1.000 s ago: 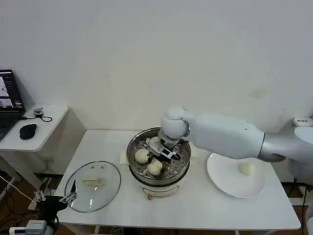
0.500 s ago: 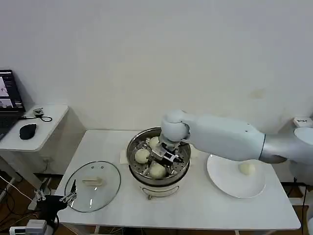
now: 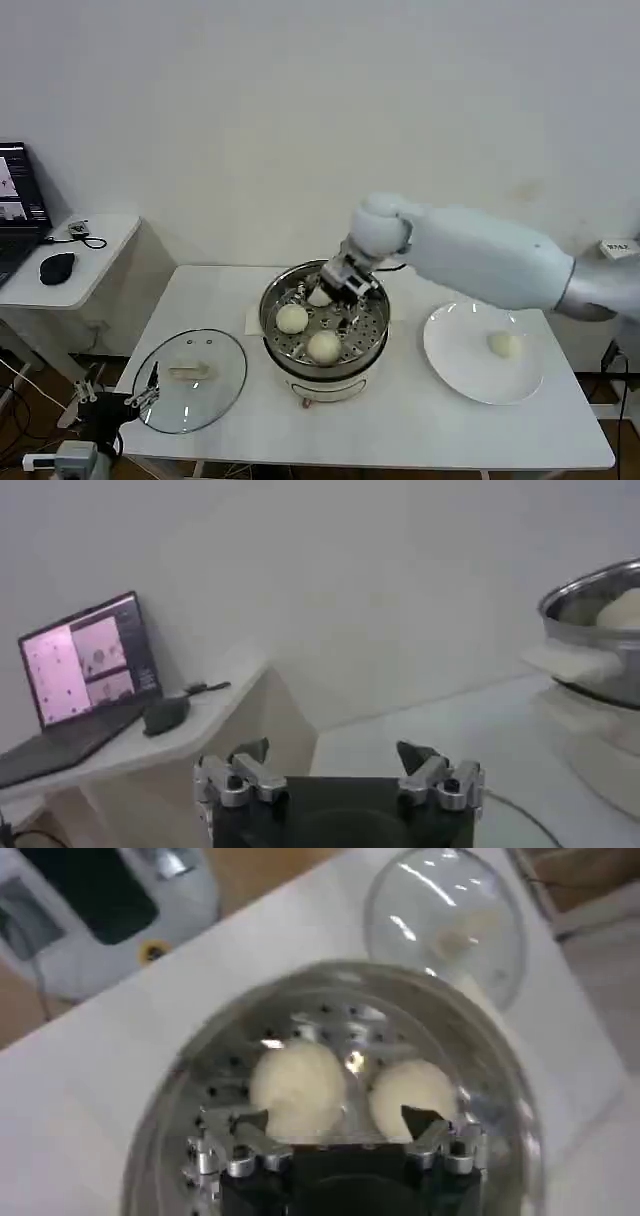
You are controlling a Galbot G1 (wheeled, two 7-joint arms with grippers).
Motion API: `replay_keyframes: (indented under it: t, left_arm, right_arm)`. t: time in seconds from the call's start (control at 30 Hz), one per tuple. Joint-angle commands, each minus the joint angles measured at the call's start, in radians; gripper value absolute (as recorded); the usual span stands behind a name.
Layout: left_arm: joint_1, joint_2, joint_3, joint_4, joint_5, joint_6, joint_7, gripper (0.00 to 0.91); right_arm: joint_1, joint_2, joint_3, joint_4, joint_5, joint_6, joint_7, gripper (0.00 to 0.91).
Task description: Take steamed baozi put them in steamer then cover it.
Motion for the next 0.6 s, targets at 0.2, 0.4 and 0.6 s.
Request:
replay_keyframes:
  t: [0.2, 0.4, 0.6]
  left_arm:
    - [-0.033, 0.049, 0.035, 0.02, -0.017, 0.0, 0.004, 0.907]
    - [-0.044, 0.061, 0.071, 0.014, -0.016, -0.001, 0.005, 0.907]
    - [-0.044, 0.071, 0.088, 0.012, -0.014, -0.003, 0.005, 0.907]
  right_arm:
    - [0.072, -0.467, 0.044, 0.129, 0.132, -0.185, 0.079, 0.907]
    - [-0.003, -0.67, 0.014, 0.151, 0.048, -0.184, 0.084, 0.907]
    - [-0.138, -0.817, 0.025, 0.129, -0.051, -0.195, 0.136, 0.907]
